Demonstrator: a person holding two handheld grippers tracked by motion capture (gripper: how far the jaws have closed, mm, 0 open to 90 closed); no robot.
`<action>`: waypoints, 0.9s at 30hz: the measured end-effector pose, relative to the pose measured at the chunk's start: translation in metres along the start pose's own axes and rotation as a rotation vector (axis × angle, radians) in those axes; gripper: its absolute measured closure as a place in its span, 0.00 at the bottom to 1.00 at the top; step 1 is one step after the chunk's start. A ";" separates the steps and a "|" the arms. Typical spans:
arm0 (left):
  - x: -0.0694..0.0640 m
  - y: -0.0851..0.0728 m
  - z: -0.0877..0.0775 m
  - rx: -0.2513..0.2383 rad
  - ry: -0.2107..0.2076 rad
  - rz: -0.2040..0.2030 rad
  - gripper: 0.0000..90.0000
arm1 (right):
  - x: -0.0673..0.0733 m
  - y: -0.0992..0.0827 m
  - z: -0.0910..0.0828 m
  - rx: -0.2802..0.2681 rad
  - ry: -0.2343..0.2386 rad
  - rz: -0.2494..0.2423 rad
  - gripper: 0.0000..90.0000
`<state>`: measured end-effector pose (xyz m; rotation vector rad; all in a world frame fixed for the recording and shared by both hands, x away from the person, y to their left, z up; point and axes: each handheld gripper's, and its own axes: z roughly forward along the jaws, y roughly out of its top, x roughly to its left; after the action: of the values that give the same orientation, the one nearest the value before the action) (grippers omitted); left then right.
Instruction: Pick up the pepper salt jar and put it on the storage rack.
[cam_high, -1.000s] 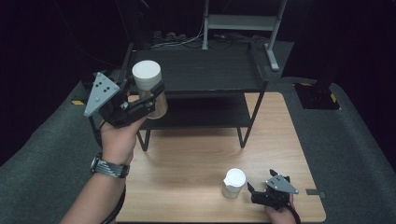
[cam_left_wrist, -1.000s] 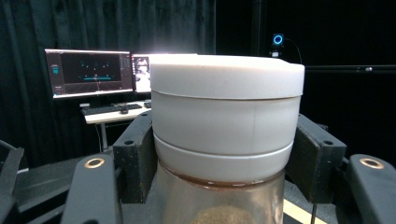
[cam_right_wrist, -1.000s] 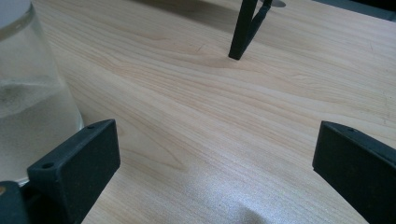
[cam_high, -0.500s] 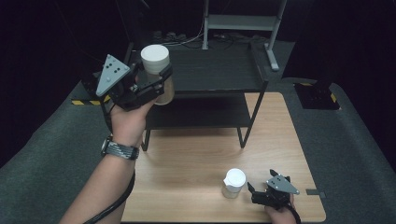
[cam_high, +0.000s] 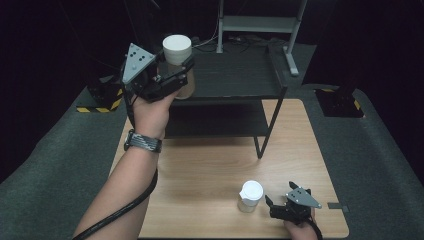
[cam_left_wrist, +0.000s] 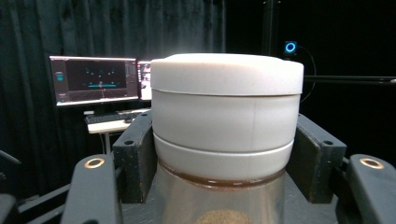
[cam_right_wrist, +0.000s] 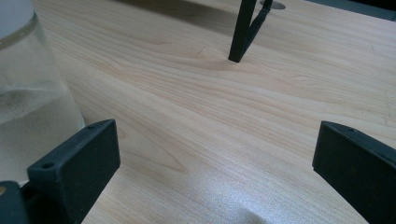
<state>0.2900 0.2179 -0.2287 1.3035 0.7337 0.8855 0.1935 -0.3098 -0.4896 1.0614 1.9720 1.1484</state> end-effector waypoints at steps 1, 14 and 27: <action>0.001 -0.001 0.003 -0.001 0.001 0.000 0.38 | 0.000 0.000 0.000 0.000 0.000 0.000 0.00; 0.002 -0.006 0.025 0.023 0.031 -0.015 0.38 | -0.002 -0.001 0.000 -0.006 0.006 0.003 0.00; 0.004 -0.011 0.033 0.028 0.040 -0.029 0.38 | -0.002 -0.001 0.000 -0.003 0.010 -0.001 0.00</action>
<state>0.3221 0.2045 -0.2349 1.2996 0.7969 0.8829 0.1941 -0.3118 -0.4898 1.0549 1.9775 1.1575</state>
